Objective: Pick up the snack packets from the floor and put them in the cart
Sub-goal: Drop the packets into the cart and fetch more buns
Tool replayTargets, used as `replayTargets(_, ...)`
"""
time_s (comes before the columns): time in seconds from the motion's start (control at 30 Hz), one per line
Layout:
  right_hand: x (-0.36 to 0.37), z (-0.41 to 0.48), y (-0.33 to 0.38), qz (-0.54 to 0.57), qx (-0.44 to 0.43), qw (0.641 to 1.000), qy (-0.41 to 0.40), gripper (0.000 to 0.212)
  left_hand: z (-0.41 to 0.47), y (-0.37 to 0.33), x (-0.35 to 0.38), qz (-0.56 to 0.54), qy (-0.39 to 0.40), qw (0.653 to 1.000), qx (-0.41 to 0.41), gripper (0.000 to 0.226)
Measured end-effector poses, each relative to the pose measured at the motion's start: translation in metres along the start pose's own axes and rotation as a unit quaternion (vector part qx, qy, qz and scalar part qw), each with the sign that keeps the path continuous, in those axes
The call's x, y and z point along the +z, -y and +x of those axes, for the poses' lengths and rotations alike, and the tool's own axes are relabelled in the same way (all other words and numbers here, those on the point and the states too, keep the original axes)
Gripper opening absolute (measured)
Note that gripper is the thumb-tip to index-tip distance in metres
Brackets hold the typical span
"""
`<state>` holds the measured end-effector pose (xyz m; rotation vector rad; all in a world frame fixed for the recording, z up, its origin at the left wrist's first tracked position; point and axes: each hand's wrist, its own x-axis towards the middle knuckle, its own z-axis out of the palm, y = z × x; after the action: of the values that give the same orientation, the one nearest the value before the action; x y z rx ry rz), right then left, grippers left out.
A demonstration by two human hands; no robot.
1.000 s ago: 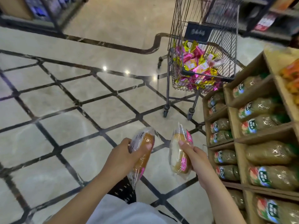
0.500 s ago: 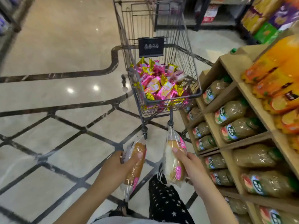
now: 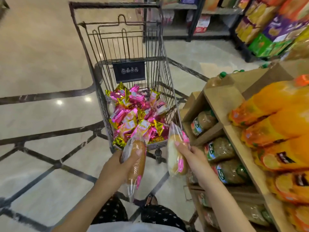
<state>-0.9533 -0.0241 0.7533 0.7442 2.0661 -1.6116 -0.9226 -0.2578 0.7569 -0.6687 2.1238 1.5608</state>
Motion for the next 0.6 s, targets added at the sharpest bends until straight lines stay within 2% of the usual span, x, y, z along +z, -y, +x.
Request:
replayTargets(0.1, 0.004, 0.025, 0.014, 0.031, 0.013, 0.999, 0.013, 0.045, 0.032, -0.011, -0.003, -0.031, 0.014, 0.999, -0.023, 0.043)
replayTargets(0.2, 0.017, 0.052, 0.020, 0.033, 0.030, 0.999, 0.006, 0.034, 0.069, -0.023, -0.013, -0.018, 0.025, 0.999, -0.036, 0.036)
replayTargets(0.3, 0.037, 0.079, 0.028, 0.036, 0.062, 0.997, -0.028, 0.046, 0.109, -0.039, -0.029, 0.022, 0.052, 0.998, -0.036, 0.036)
replayTargets(0.37, 0.052, 0.094, 0.035, 0.048, 0.081, 0.994, -0.053, 0.055, 0.137, -0.053, -0.044, 0.061, 0.070, 0.995, -0.023, 0.046)
replayTargets(0.5, 0.081, 0.110, 0.056, 0.089, 0.123, 0.984, -0.091, 0.054, 0.183, -0.083, -0.074, 0.146, 0.110, 0.983, -0.007, 0.059)
replayTargets(0.53, 0.088, 0.112, 0.061, 0.094, 0.131, 0.982, -0.102, 0.053, 0.193, -0.091, -0.080, 0.158, 0.127, 0.979, -0.003, 0.068)
replayTargets(0.6, 0.103, 0.117, 0.072, 0.091, 0.144, 0.977, -0.127, 0.051, 0.221, -0.106, -0.091, 0.189, 0.157, 0.969, 0.006, 0.100)
